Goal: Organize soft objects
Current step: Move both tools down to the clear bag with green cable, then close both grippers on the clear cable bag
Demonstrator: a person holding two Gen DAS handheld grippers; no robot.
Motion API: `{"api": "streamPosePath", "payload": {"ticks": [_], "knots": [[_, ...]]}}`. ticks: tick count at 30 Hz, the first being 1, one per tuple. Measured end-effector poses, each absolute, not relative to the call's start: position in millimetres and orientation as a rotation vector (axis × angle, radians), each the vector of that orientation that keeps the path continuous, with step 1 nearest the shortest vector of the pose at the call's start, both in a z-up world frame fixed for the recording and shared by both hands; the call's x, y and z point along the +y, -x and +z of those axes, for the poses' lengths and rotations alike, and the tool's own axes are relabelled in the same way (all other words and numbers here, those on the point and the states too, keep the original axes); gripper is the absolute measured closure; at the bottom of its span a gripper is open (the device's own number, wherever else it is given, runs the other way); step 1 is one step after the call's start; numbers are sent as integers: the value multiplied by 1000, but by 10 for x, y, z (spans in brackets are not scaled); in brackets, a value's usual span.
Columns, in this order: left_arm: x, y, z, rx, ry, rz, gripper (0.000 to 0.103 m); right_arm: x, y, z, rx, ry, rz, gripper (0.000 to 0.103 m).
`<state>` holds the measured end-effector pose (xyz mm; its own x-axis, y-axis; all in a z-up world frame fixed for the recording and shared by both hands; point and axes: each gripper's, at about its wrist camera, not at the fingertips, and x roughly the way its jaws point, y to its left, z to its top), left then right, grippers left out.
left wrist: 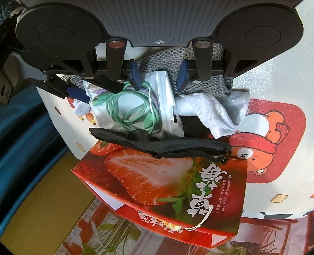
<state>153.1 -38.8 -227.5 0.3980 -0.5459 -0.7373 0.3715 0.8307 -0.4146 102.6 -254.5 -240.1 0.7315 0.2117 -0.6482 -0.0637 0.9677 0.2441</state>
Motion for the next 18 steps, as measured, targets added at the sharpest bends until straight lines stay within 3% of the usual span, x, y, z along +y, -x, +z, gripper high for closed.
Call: {"api": "streamPosePath", "payload": {"ticks": [5,15,18], "knots": [[-442,-1530,-2269,991,188,-615,61,-2575,-1052,-2384,751,-238,155,24],[-381,-1603,-2342,1011,256,-615,61,-2755,-1168,-2305,760,-332,131,46],[-382,-1645,-2342,1016,268,-619,61,-2767,-1187,-2323,762,-341,133,48]]}}
